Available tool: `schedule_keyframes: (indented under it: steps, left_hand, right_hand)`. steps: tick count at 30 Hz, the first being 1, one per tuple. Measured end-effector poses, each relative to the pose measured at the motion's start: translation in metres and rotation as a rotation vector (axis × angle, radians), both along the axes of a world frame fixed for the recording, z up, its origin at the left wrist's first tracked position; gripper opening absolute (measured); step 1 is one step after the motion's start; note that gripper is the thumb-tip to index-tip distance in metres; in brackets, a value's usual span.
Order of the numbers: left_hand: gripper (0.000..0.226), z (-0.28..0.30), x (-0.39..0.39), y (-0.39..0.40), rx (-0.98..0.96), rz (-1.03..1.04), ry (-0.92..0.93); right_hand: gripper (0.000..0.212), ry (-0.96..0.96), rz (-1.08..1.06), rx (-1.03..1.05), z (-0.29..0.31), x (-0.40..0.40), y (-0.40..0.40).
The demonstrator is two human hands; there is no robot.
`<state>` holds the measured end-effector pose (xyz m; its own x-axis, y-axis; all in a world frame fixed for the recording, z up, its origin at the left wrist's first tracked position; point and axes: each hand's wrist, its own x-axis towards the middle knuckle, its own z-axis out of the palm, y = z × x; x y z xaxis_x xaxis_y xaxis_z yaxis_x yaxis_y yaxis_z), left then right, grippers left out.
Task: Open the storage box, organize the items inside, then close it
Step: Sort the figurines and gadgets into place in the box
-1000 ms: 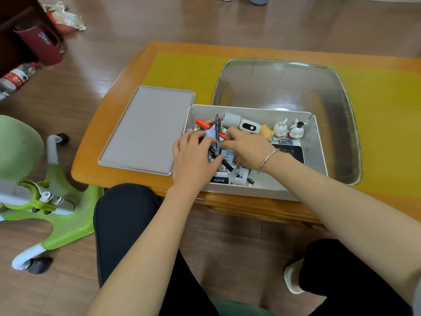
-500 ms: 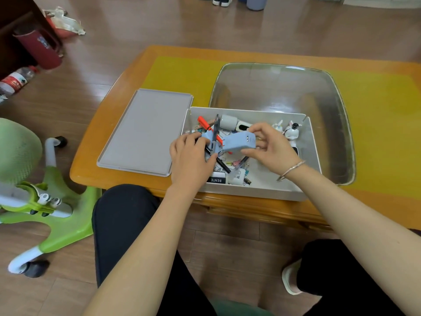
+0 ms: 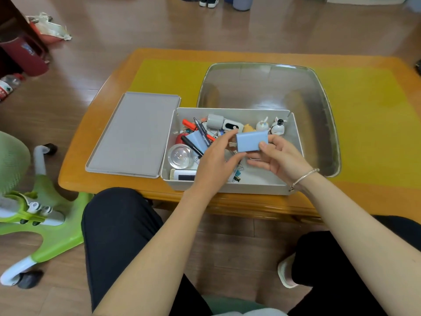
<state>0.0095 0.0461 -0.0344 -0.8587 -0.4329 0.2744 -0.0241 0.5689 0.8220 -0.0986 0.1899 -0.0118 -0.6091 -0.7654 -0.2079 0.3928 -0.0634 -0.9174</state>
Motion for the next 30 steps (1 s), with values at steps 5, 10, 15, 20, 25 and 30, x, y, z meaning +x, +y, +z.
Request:
schedule_keyframes:
  steps: [5,10,15,20,25,30]
  left_hand:
    - [0.047,-0.003,0.001,-0.003,0.004,0.024,0.044]
    - [0.044,-0.002,0.0,-0.002,0.013,-0.002,-0.017]
    - [0.042,-0.002,0.0,-0.004,0.051,-0.027,-0.06]
    - [0.046,0.0,-0.001,-0.003,0.12,-0.005,-0.089]
    - [0.049,0.001,-0.001,-0.004,0.078,-0.05,-0.087]
    - [0.05,0.002,-0.003,-0.005,0.224,-0.011,-0.169]
  right_hand:
    - [0.033,0.101,0.009,0.1,-0.004,0.004,-0.005]
    - [0.042,0.302,0.025,0.198,-0.005,0.005,-0.005]
    - [0.039,0.482,0.012,0.272,-0.008,0.006,-0.001]
    - [0.031,0.521,-0.011,0.304,-0.014,0.011,-0.001]
    - [0.04,0.596,-0.113,0.338,-0.017,0.008,0.001]
    - [0.041,0.808,-0.241,0.338,-0.017,0.016,0.0]
